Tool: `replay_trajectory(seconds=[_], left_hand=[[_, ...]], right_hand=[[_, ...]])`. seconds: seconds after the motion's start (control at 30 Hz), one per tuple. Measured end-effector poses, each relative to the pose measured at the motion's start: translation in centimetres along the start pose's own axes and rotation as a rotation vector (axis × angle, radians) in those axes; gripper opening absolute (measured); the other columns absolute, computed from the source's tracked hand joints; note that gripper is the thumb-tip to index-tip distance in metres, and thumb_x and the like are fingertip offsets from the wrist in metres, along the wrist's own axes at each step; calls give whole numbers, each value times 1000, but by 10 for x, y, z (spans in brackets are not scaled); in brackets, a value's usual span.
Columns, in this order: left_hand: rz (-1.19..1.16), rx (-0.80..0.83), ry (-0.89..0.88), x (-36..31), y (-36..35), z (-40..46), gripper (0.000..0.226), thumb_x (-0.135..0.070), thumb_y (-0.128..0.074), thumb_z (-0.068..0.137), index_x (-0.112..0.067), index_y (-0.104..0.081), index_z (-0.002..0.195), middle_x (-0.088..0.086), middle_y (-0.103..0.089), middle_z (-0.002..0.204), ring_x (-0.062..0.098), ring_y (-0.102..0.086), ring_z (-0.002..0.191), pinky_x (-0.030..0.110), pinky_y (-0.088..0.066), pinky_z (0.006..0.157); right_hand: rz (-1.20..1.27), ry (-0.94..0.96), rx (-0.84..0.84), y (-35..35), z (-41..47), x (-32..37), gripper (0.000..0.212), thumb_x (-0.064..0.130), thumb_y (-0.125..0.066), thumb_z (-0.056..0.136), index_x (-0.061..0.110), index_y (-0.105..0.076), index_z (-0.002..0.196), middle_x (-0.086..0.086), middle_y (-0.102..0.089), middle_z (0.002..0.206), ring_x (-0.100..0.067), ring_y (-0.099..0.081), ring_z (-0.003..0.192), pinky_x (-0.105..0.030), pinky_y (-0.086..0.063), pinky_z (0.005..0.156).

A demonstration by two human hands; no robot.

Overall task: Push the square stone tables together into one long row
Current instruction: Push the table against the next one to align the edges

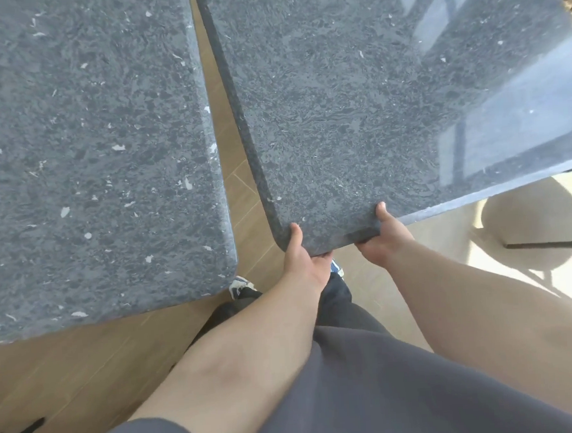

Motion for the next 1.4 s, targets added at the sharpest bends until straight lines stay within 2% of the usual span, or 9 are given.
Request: replay_trajectory(seconds=[0.23, 0.47, 0.7, 0.83, 0.93, 1.03, 1.2, 1.33, 1.4], left_hand=[[47, 4, 12, -40, 5, -4, 56, -42, -70, 94, -8, -55, 135, 18, -67, 128, 35, -64, 119, 50, -50, 104], [86, -60, 8, -83, 22, 0, 48, -41, -77, 89, -8, -60, 120, 18, -73, 113, 35, -70, 106, 54, -56, 96], [101, -69, 21, -83, 23, -2, 54, -43, -74, 90, -8, -59, 129, 18, -71, 122, 37, -69, 112, 54, -55, 98], [86, -80, -28, -83, 24, -1, 54, -42, -74, 90, -10, -59, 131, 17, -72, 123, 35, -70, 112, 52, -56, 97], [56, -95, -79, -77, 28, 1, 50, -38, -73, 92, -10, -60, 131, 17, -69, 127, 36, -67, 116, 55, -53, 101], [-14, -89, -163, -71, 27, 0, 42, -29, -71, 95, -11, -59, 131, 17, -66, 130, 38, -63, 121, 61, -49, 104], [-117, -158, -273, -58, 28, -3, 45, -29, -73, 93, -11, -61, 133, 14, -65, 130, 32, -65, 119, 48, -52, 105], [-130, -217, -323, -51, 29, -9, 56, -31, -71, 95, -12, -50, 144, 8, -57, 135, 25, -61, 121, 41, -48, 110], [-113, -242, -309, -49, 26, -7, 60, -33, -74, 93, -12, -49, 143, 8, -56, 136, 27, -61, 121, 43, -50, 108]], right_hand=[[14, 2, 15, -24, -10, -25, 43, 36, -77, 88, 6, -64, 114, -12, -73, 112, -32, -71, 103, -48, -59, 90], [31, -36, 67, -49, -15, -59, 44, 37, -73, 92, 7, -63, 123, -13, -73, 117, -32, -70, 109, -47, -53, 102], [76, -102, 111, -51, -7, -66, 51, 39, -71, 92, 5, -62, 129, -17, -71, 123, -37, -68, 115, -50, -50, 106], [84, -153, 157, -49, -6, -63, 47, 34, -71, 94, 4, -62, 129, -19, -74, 116, -36, -70, 109, -48, -57, 88], [83, -213, 195, -43, -6, -62, 43, 29, -70, 94, 4, -63, 128, -18, -70, 124, -36, -65, 119, -47, -50, 104], [78, -132, 146, -20, 3, -36, 36, 29, -71, 93, 10, -65, 123, -9, -66, 130, -30, -62, 123, -45, -42, 113], [121, -80, 179, -2, 14, 28, 46, 40, -74, 90, 9, -67, 123, -15, -73, 119, -36, -69, 113, -50, -50, 105], [46, -79, 166, -3, 12, 35, 47, 46, -71, 91, 15, -67, 126, -10, -77, 115, -29, -71, 110, -42, -59, 91], [-86, -36, 192, -3, 15, 37, 53, 50, -60, 98, 19, -55, 140, -2, -72, 126, -25, -66, 120, -36, -60, 86]])
Point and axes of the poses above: each hand's wrist, its own z-axis towards the middle knuckle, its own y-axis out of the back of the hand, x = y × z, the point moved 10 cm from there along z, towards the middle knuckle
